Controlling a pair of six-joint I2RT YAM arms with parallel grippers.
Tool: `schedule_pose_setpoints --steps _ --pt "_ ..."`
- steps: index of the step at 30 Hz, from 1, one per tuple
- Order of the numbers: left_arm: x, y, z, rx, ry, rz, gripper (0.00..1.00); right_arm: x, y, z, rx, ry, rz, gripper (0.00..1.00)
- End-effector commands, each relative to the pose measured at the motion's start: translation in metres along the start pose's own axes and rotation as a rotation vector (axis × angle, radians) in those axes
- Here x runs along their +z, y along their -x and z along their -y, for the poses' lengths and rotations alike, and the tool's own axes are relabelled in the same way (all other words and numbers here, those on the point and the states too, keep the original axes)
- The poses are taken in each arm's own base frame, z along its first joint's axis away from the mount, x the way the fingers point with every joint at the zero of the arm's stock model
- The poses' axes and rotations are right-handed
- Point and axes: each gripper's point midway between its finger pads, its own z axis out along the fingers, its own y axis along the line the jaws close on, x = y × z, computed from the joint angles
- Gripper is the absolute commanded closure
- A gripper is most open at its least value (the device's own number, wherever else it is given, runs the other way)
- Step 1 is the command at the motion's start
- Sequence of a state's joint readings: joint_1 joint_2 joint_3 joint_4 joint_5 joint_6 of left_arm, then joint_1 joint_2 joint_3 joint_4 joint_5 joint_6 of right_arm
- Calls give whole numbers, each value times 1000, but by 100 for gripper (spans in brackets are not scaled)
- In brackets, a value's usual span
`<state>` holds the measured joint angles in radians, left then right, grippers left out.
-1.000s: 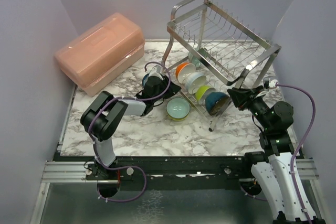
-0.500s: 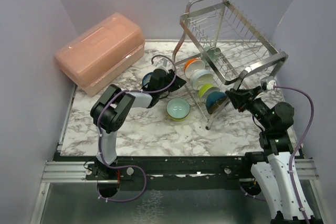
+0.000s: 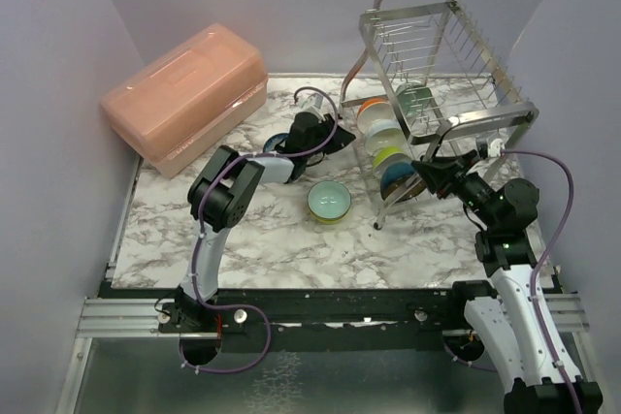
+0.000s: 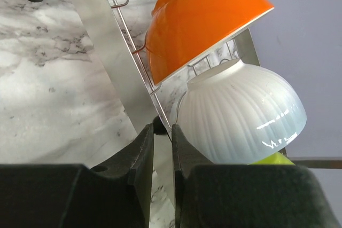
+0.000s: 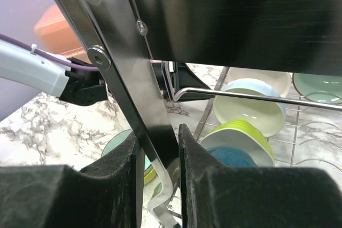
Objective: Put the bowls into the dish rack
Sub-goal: Adjust the dish rack at the center of the board.
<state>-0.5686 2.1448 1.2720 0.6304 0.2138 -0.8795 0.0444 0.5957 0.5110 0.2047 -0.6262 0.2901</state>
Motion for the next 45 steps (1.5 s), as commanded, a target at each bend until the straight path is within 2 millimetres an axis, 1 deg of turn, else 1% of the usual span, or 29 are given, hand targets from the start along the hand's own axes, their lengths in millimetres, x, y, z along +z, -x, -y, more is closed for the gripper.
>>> schedule_pose_setpoints --steps 1,5,9,13,16,20,21,22,24,27,31,33,35,37,40,42,43,45 --pt "16 -18 30 21 -113 -79 82 3 12 -45 138 225 -17 99" --pt "28 -18 31 25 -128 -97 82 10 10 -39 163 211 -20 99" --pt "40 -14 31 42 -132 -87 82 17 10 -32 189 191 -29 99" --pt "51 -6 36 86 -144 -91 82 24 9 -22 245 141 -37 99" --pt "53 3 36 135 -136 -73 81 28 6 -16 278 109 -56 99" --pt "50 15 32 171 -122 -49 79 30 -6 -6 314 63 -104 99" --pt "48 18 30 179 -115 -43 77 30 -8 -6 318 58 -112 98" --pt "45 21 30 189 -110 -35 76 30 -9 -5 320 55 -118 95" --pt "38 26 26 214 -92 -22 72 28 -12 -4 319 43 -129 86" --pt "25 31 25 235 -76 -12 66 23 -16 -3 319 16 -141 71" --pt "8 31 26 251 -59 -8 57 18 -21 0 320 -19 -152 59" --pt "-1 29 25 265 -54 -10 50 15 -24 3 325 -50 -158 51" --pt "-12 30 26 282 -54 4 47 12 -29 6 330 -73 -168 45" --pt "-25 32 31 295 -64 26 44 9 -33 8 337 -97 -174 39" --pt "-46 32 43 298 -95 45 43 6 -36 10 337 -112 -173 33" --pt "-60 24 53 291 -133 39 42 1 -43 10 342 -130 -194 29" --pt "-68 16 56 294 -147 29 42 -1 -45 11 342 -141 -200 28" --pt "-79 4 72 329 -191 20 41 -6 -50 16 350 -185 -202 26"
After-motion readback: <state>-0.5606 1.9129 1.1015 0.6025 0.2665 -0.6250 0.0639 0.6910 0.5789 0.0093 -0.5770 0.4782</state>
